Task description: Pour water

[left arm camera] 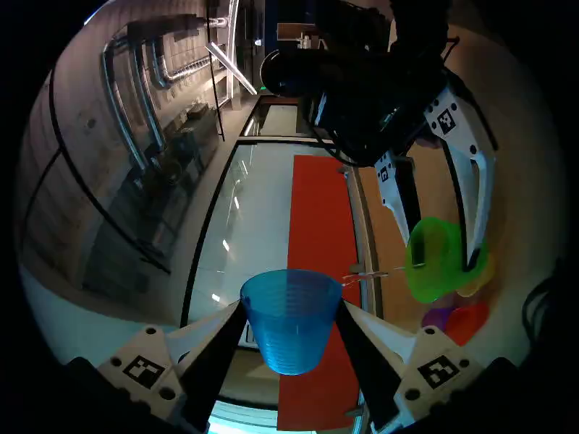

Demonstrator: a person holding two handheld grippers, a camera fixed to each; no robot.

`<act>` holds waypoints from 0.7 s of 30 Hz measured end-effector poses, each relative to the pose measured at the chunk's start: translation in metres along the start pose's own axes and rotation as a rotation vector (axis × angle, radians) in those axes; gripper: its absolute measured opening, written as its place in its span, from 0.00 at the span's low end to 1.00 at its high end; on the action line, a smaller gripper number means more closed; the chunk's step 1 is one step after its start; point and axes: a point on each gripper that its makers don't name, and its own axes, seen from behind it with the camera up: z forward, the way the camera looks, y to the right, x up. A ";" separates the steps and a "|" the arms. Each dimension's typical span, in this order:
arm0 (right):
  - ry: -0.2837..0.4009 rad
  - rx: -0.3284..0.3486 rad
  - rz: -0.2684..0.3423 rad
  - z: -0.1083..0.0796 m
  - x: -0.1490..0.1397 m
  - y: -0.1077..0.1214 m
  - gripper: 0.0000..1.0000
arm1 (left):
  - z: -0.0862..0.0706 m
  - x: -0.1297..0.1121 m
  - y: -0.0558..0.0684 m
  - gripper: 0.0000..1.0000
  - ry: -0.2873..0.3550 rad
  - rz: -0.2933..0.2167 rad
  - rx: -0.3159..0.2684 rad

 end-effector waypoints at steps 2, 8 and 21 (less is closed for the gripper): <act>0.000 0.000 0.001 0.000 0.000 0.000 0.90 | -0.001 0.001 0.001 0.85 0.000 0.009 0.000; 0.001 -0.001 0.001 0.000 0.000 0.001 0.90 | -0.002 0.002 0.002 0.85 -0.004 0.039 0.001; 0.004 0.000 0.003 -0.001 0.003 0.001 0.90 | 0.001 0.004 -0.003 0.85 0.004 0.077 0.010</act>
